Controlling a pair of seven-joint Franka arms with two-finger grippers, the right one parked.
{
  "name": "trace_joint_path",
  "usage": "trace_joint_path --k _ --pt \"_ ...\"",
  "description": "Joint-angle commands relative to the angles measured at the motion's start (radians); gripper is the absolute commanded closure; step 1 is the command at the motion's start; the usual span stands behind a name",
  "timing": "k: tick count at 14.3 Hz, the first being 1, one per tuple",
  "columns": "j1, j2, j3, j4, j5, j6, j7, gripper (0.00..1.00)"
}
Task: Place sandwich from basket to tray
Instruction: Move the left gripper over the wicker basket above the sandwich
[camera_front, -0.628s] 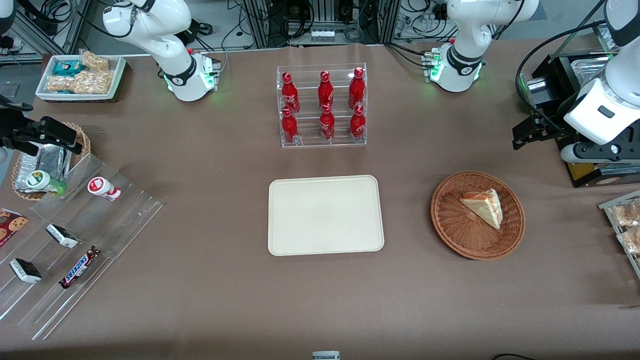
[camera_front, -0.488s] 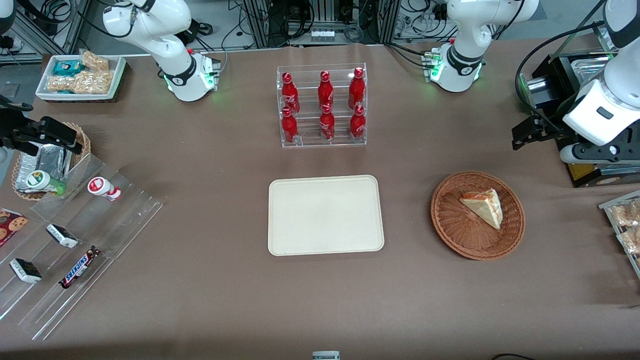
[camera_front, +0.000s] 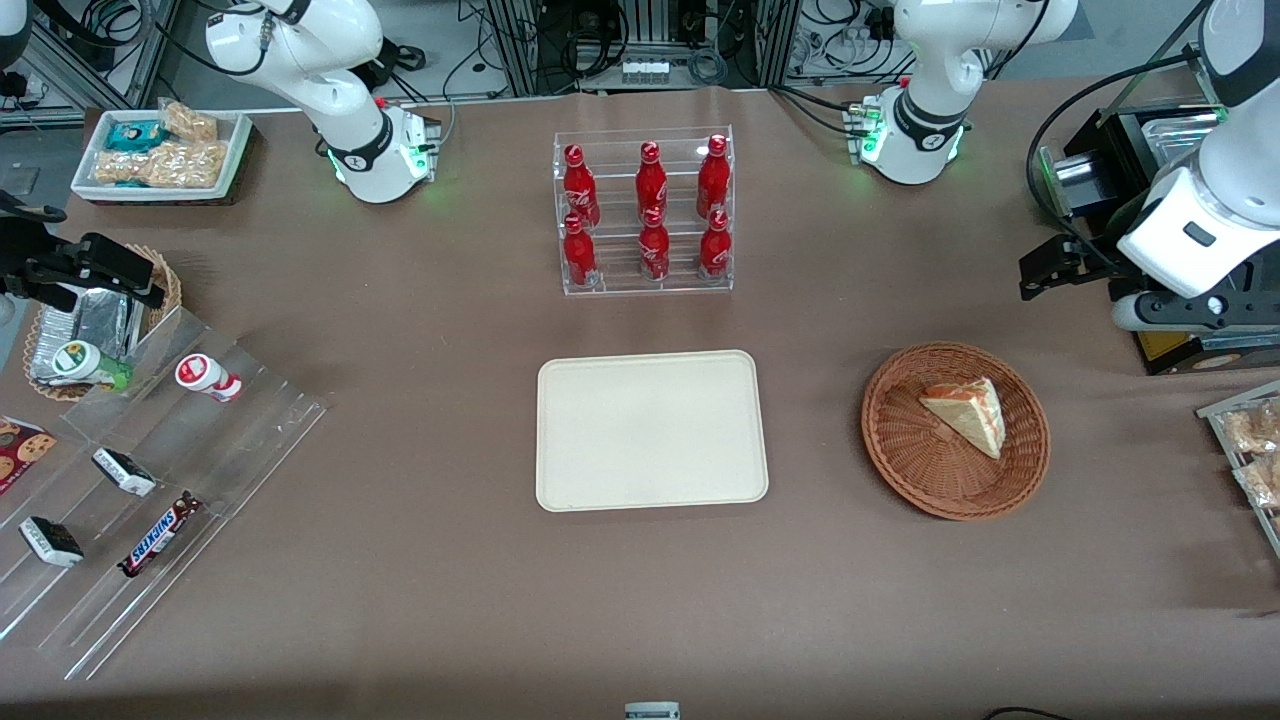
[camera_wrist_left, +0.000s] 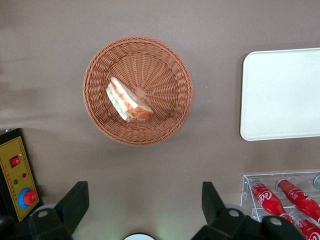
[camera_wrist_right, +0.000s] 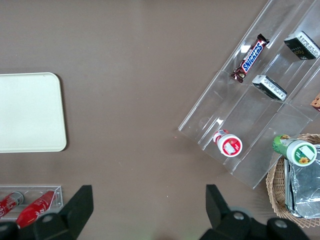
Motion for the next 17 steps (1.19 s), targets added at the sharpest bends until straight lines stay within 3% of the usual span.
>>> trace_joint_path --k 1,8,17 --pt "-0.007 -0.005 0.010 -0.042 -0.003 0.000 -0.002 0.00" --pt "-0.006 0.162 0.015 -0.110 0.016 0.144 -0.012 0.00" --pt "0.023 0.178 0.052 -0.445 0.016 0.584 -0.049 0.00"
